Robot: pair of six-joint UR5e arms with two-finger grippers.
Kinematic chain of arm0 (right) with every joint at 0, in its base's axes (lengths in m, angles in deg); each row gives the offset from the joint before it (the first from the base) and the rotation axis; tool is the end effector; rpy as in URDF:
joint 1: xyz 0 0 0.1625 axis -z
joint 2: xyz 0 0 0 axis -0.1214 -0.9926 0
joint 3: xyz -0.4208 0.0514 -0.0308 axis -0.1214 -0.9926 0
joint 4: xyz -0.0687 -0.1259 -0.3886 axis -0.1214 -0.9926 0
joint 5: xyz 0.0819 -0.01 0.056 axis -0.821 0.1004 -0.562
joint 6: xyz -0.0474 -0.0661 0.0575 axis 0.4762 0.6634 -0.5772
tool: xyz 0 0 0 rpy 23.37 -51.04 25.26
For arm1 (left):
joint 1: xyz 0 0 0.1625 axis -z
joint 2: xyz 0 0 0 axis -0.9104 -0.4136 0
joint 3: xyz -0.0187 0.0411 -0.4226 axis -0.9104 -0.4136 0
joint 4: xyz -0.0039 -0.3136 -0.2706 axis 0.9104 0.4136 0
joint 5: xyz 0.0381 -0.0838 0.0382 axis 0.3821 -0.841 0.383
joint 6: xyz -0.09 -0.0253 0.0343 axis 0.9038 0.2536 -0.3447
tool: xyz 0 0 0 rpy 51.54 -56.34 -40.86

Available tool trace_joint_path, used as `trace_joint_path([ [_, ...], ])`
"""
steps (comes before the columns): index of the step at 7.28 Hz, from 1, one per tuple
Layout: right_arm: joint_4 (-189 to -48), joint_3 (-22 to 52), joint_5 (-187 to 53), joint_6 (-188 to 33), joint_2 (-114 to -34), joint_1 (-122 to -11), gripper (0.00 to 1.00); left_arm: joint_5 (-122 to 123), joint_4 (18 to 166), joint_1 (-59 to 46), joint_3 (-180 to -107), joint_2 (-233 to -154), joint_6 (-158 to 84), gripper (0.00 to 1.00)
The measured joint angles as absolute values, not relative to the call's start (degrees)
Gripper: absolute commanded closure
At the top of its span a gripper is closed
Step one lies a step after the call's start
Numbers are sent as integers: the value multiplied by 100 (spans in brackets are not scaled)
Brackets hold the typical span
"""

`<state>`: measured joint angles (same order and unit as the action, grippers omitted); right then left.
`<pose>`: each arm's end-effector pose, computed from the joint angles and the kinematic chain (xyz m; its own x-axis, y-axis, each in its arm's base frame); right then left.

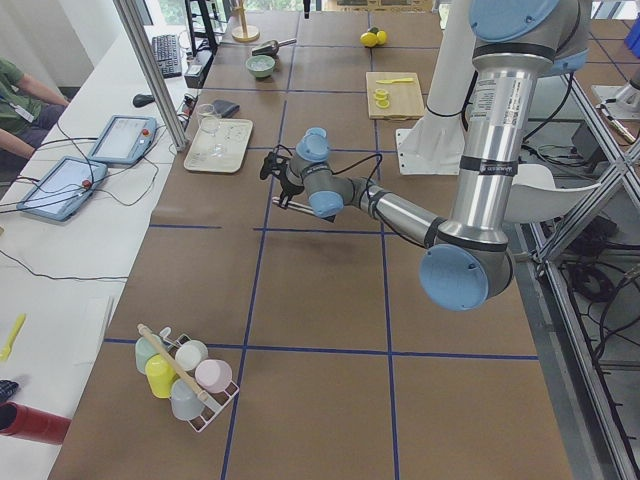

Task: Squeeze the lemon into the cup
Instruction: 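Lift the muddler with the left gripper and move it over the cup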

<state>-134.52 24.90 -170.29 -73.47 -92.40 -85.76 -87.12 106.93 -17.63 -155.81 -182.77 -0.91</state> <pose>-0.0252 -0.5117 0.5452 0.7918 -0.0701 0.6067 0.0234 0.9961 0.0846 0.2989 -0.4817 0.3882 0.5567 0.2767 -0.7833 0.1998 0.8706 0.4495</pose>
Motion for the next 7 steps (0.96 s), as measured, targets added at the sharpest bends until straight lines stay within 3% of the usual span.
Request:
trace_joint_path([
  [3, -13459, 2484, -17029, -7344, -9245, -8618, 0, -8700, 11197, -1662, -15890, -18988, -91, 100],
  [7, -13457, 2483, -17031, -7338, -9308, -8686, 0, -8591, 13884, -1684, -15677, -19468, -77, 100],
])
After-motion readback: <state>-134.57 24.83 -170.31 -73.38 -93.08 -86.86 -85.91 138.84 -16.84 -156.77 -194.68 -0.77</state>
